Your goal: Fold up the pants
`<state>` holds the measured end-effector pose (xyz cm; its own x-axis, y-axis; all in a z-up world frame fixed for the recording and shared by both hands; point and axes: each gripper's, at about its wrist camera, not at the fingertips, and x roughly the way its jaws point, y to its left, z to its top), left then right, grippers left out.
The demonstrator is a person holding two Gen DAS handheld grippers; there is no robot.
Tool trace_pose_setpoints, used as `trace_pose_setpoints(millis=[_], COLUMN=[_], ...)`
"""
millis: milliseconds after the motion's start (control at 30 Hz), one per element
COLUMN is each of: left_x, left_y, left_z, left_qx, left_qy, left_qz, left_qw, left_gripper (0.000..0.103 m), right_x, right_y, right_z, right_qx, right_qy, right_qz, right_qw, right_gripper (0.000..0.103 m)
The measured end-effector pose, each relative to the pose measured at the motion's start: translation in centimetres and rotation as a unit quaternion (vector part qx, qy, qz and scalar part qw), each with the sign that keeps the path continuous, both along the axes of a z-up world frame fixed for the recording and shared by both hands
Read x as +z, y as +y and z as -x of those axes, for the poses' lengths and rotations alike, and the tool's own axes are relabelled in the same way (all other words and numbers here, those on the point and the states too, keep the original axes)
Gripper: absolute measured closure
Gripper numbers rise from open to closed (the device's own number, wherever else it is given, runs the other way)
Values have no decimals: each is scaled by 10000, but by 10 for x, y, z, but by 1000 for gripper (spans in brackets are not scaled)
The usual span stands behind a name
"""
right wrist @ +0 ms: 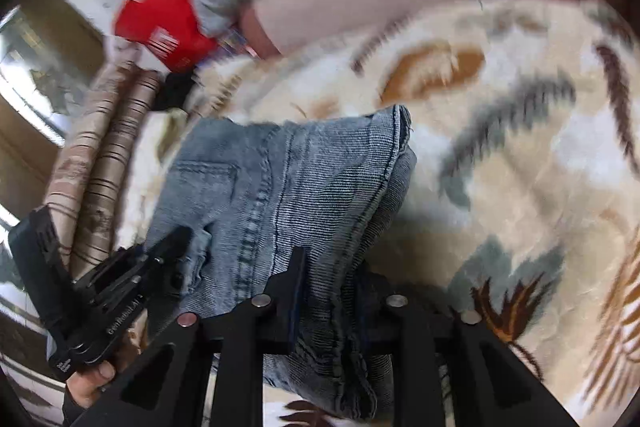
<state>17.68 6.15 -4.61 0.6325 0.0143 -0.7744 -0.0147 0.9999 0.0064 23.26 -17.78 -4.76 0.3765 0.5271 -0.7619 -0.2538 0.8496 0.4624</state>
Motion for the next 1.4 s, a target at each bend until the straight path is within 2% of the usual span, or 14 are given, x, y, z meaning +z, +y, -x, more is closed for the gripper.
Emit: trace_pose_setpoints(millis=[33,100,267,333,400,467,500,700,833,867,967,1033,1233,1400], left_x=[-7,-10,22,23,5,-20,-16,28,-18,-22,-23,-24,-25,-24], left_y=[2,11,19,12,0,-10,-10,-9,-18,-17,-11,-7,1,0], left_z=[-2,6,45,56,54,48,54,65,44,46,49,49,48,48], left_qx=[58,226,416,444,392,256,252,303,89,111,183,143,251,303], left_qy=[107,121,-373,-448,-186,262,26,-734,34,-50,-182,-172,-134,-87], left_qz=[-63,-42,186,-63,-539,-961,-979,-631,-1067,-1060,-835,-703,-416,-377], left_qw=[9999,9997,9983,9980,9976,9947,9949,9948,9942,9943,9962,9973,9987,9988], left_gripper=[72,47,29,21,20,20,20,19,19,19,19,18,14,14], right_x=[-15,-31,11,24,17,-21,-37,17,50,51,20,-23,1,24], right_y=[2,2,-4,3,14,28,29,10,18,25,49,58,45,52], right_z=[-3,-1,33,46,55,51,51,45,4,-8,-53,-77,-50,22], right_qx=[-63,-124,-223,-83,20,295,364,-3,-311,-350,-344,-207,-433,-123], right_qy=[131,192,-554,-783,-889,-406,-175,-678,-1143,-1192,-1065,-550,-818,-1123], right_qz=[290,730,1071,1083,1326,2013,2132,1906,1997,2093,2796,3302,2863,2547], right_qw=[9995,9971,9925,9910,9872,9783,9762,9793,9727,9699,9536,9421,9537,9604], right_gripper=[64,40,39,36,25,24,24,23,23,23,23,23,21,21])
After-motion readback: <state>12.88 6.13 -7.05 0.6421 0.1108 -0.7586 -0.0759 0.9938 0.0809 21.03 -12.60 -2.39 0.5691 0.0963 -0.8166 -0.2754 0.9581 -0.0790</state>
